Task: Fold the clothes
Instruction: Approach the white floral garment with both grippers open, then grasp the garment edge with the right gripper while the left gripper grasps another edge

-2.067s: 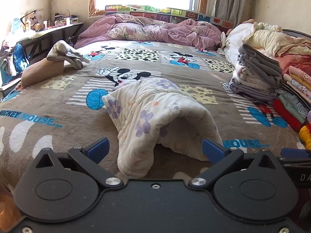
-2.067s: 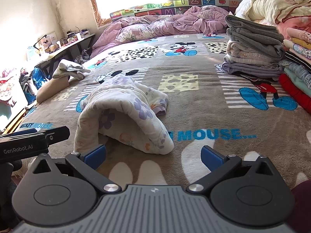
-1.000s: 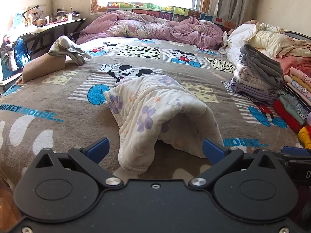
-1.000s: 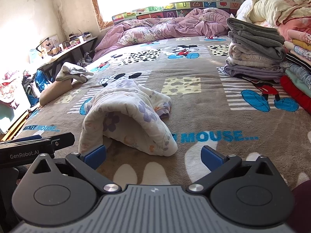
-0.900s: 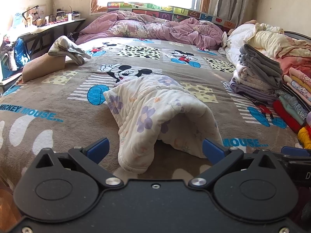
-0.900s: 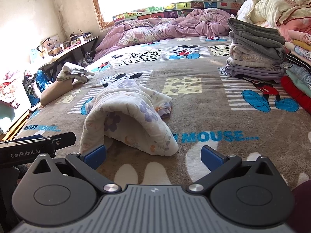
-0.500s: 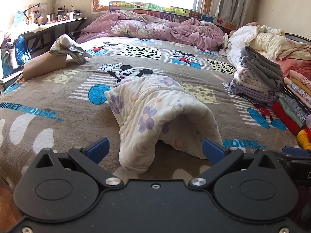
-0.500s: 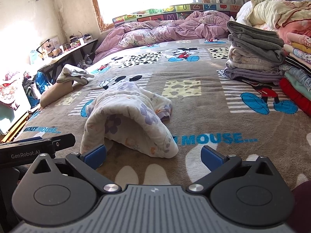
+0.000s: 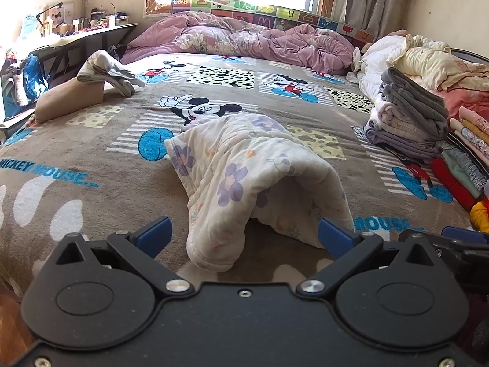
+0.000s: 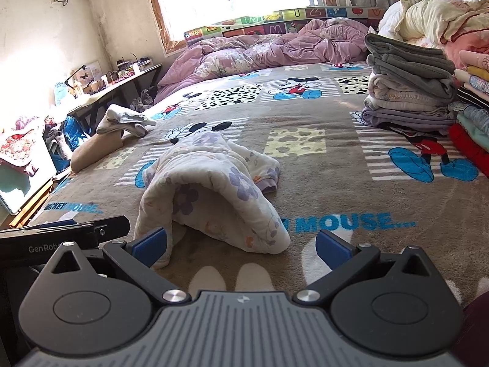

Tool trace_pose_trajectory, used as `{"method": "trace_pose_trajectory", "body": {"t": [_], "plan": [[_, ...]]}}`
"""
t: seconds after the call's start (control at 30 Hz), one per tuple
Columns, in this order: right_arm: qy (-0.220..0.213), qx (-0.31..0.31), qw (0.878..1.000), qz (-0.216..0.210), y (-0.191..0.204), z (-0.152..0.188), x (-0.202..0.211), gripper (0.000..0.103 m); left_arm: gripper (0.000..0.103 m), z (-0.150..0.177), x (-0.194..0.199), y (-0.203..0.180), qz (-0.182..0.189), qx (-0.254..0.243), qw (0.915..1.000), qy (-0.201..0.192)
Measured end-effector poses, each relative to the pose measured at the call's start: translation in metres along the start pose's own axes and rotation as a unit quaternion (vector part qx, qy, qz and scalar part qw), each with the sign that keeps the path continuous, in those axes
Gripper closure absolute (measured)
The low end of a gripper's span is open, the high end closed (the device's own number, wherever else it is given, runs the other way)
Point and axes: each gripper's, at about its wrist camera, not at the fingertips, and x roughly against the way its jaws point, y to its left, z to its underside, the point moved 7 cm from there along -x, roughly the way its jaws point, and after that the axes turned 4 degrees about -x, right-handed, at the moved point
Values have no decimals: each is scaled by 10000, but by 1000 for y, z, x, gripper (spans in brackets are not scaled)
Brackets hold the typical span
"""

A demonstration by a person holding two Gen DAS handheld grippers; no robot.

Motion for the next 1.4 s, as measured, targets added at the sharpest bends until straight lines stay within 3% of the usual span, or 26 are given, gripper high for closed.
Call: {"method": "trace_pose_trajectory", "body": {"t": [0.37,0.57,0.67,0.77,0.97,1.0,1.07,1.17,1.23,1.33,1.4], "plan": [[-244,98,9993,-281,-6,-3,-21,0,0,-1,-17,4,-100,-100,9999,-3],[-702,970,9922,-344,-4,-4,-44,0,0,1,-35,18,-46,300,9995,-93],[-730,1355,9875,-347,-5,-3,-64,0,0,5,-49,20,-48,285,9996,-11],[-737,1623,9838,-184,-8,-2,-85,0,0,12,-65,18,-141,77,9992,372],[-551,1653,9841,-346,-20,12,-125,1,1,19,-92,19,-428,-80,9979,469],[-549,1692,9832,-396,-21,14,-129,2,1,18,-95,21,-469,-51,9978,456],[-528,1800,9812,-458,-21,17,-134,14,5,15,-101,24,-555,20,9976,407],[-389,1742,9820,-617,-21,24,-142,27,35,7,-107,29,-649,78,9973,344],[-291,1649,9837,-648,-25,24,-146,31,73,-1,-109,31,-726,55,9970,264],[-126,1459,9870,-665,-33,22,-152,46,90,-21,-110,29,-864,-130,9962,20],[-26,1233,9892,-787,-39,19,-156,58,91,-37,-110,23,-876,-261,9957,-166]]}}
